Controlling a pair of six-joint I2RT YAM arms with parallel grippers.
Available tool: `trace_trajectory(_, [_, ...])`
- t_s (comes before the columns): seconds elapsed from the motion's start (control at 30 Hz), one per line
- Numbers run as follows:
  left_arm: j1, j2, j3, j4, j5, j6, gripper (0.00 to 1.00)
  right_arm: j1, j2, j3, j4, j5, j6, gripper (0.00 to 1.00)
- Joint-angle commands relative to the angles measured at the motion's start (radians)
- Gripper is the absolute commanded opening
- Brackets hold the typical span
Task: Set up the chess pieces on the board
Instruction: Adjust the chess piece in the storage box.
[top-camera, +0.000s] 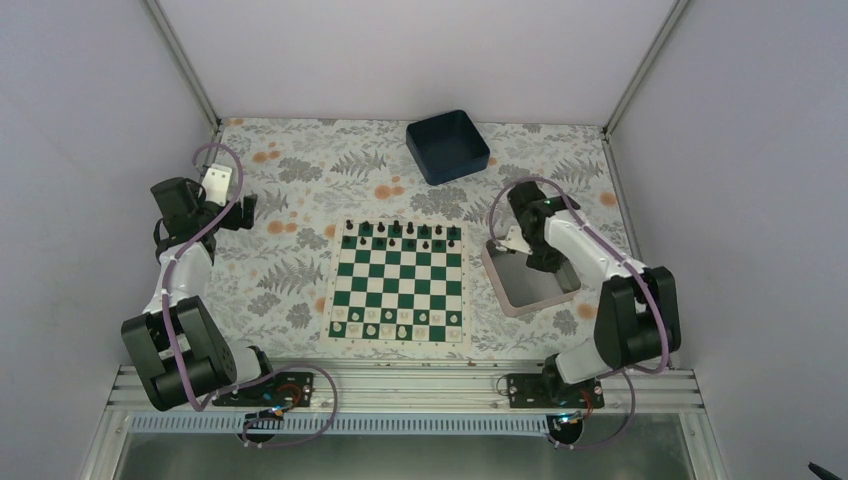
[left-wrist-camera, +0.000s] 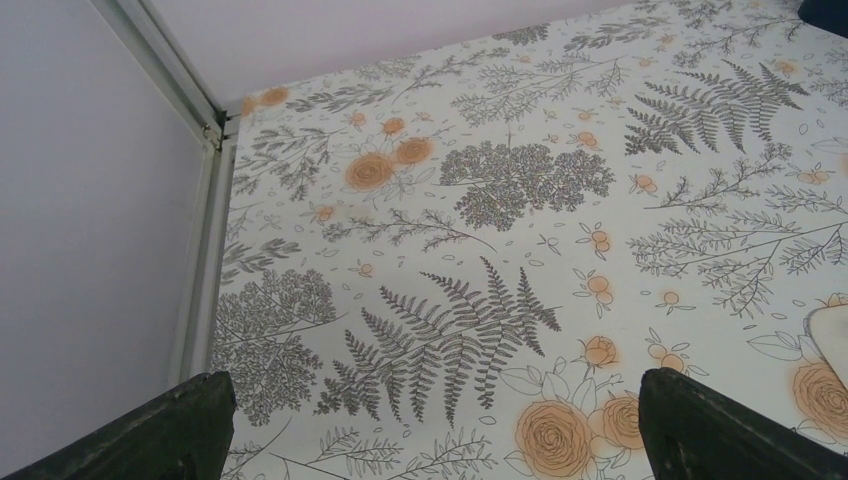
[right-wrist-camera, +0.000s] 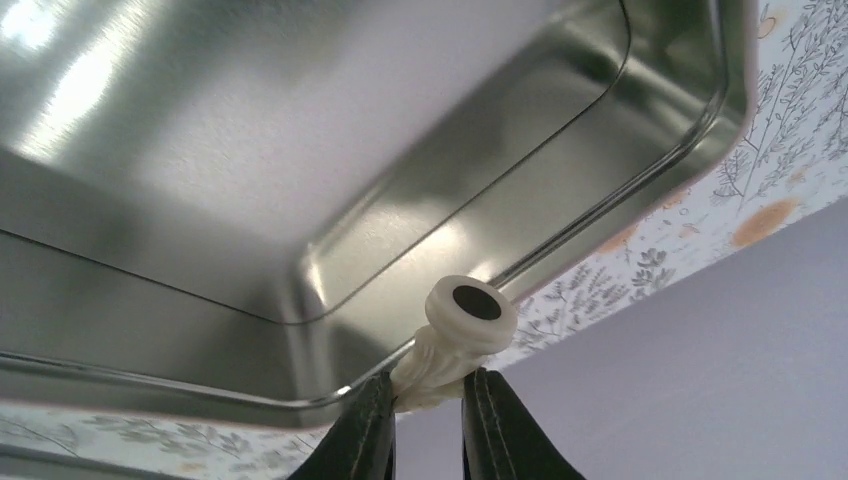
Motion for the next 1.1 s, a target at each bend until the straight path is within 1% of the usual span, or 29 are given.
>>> trace_trajectory(0.0, [0.005,-0.020,-0.011,0.012,0.030,-0.002,1.00,0.038,0.082,0.021,-0.034,0.187,-0.064,0.10])
trace_trajectory(0.17, [0.011,-0.026,-0.015,0.012,0.035,-0.002,1.00,0.052,0.163,0.026,-0.003,0.257,-0.115,0.13])
trace_trajectory(0.33, [0.018,-0.027,-0.018,0.016,0.039,-0.001,1.00,0.075,0.182,0.035,-0.010,0.268,-0.142,0.16])
trace_trajectory(0.37, [0.018,-0.026,-0.018,0.016,0.039,-0.001,1.00,0.079,0.214,0.038,-0.011,0.265,-0.143,0.16])
trace_trajectory(0.47, [0.021,-0.027,-0.018,0.018,0.041,-0.001,1.00,0.090,0.232,0.052,-0.010,0.250,-0.136,0.17])
trace_trajectory(0.5, [0.021,-0.026,-0.020,0.018,0.042,-0.001,1.00,0.094,0.237,0.054,-0.009,0.247,-0.132,0.19])
trace_trajectory(0.57, [0.023,-0.025,-0.020,0.018,0.042,-0.001,1.00,0.100,0.241,0.056,0.002,0.247,-0.126,0.28])
trace_trajectory(0.6, [0.023,-0.025,-0.020,0.019,0.044,-0.001,1.00,0.103,0.240,0.057,0.004,0.242,-0.125,0.31])
trace_trajectory(0.73, [0.025,-0.020,-0.019,0.020,0.045,-0.001,1.00,0.108,0.223,0.066,0.029,0.225,-0.125,0.35])
trace_trajectory(0.87, [0.024,-0.022,-0.020,0.017,0.045,-0.001,1.00,0.107,0.197,0.083,0.071,0.189,-0.140,0.38])
trace_trajectory(1.0, [0.026,-0.029,-0.019,0.015,0.046,-0.001,1.00,0.105,0.138,0.123,-0.006,0.080,-0.093,0.39])
trace_trajectory(1.07, [0.026,-0.027,-0.018,0.014,0.046,-0.002,1.00,0.088,0.127,0.162,-0.052,-0.010,-0.051,0.41])
